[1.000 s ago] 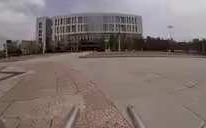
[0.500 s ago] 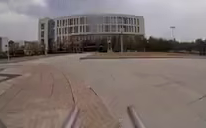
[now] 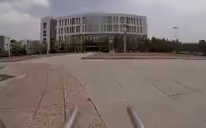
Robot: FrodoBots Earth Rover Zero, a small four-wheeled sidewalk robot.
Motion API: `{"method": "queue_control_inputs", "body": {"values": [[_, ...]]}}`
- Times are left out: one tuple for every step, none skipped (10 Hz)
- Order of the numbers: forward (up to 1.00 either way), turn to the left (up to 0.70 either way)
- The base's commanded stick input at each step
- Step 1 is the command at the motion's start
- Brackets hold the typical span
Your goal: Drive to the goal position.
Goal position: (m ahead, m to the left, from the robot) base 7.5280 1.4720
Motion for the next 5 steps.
{"method": "queue_control_inputs", "body": {"values": [[0.69,0.0],[0.69,0.0],[0.69,0.0],[0.69,0.0],[0.69,0.0]]}}
